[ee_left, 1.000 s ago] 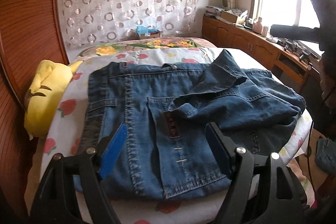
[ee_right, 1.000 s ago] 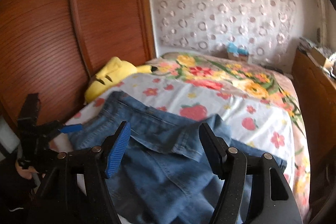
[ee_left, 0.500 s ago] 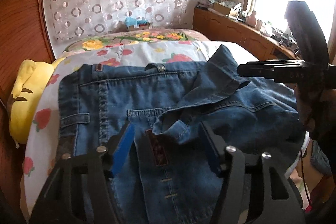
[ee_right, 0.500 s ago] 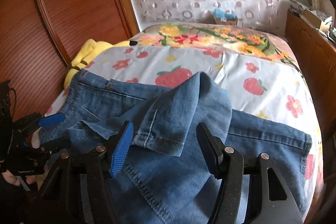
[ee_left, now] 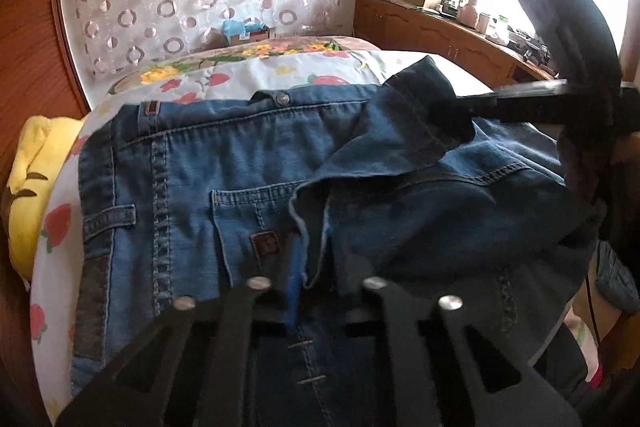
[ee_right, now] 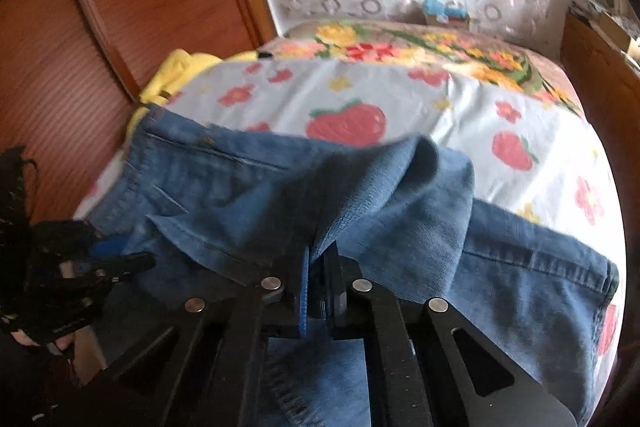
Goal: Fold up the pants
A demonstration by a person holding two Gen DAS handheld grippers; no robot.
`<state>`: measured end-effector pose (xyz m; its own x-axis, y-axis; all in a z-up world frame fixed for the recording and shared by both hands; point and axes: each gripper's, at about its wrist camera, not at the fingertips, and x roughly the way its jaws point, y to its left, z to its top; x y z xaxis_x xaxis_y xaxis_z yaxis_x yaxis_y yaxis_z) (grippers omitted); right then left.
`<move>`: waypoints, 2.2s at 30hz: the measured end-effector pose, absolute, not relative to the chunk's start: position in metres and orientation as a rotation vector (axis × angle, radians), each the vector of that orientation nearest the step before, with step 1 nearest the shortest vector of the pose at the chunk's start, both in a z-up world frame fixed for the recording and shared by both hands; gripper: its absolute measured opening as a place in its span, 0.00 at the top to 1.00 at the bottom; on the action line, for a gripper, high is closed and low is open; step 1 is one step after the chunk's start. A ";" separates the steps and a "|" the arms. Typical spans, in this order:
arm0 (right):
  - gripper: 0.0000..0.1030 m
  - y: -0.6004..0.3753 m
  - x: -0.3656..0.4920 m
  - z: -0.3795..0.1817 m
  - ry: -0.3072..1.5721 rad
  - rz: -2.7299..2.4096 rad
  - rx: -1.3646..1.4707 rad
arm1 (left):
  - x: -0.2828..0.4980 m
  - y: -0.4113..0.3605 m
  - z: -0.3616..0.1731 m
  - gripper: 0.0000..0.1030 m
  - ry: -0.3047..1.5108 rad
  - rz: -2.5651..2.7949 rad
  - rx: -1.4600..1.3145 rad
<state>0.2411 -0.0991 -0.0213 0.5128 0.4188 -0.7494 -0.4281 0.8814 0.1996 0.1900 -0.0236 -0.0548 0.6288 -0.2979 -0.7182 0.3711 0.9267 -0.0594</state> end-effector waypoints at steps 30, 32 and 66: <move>0.99 0.054 0.234 0.073 0.730 0.768 -0.116 | 0.085 0.113 0.023 0.97 0.615 -0.207 -0.007; 0.99 0.065 0.241 0.067 0.743 0.766 -0.123 | 0.086 0.115 0.016 0.97 0.633 -0.197 -0.005; 0.30 -0.019 0.203 0.034 0.777 0.618 -0.129 | 0.131 0.098 -0.023 0.60 0.723 -0.176 0.012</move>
<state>0.2030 -0.0192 0.0340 0.5469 0.4737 -0.6903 -0.5656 0.8170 0.1126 0.1311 0.0980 -0.0232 0.7354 -0.1557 -0.6594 0.1642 0.9852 -0.0495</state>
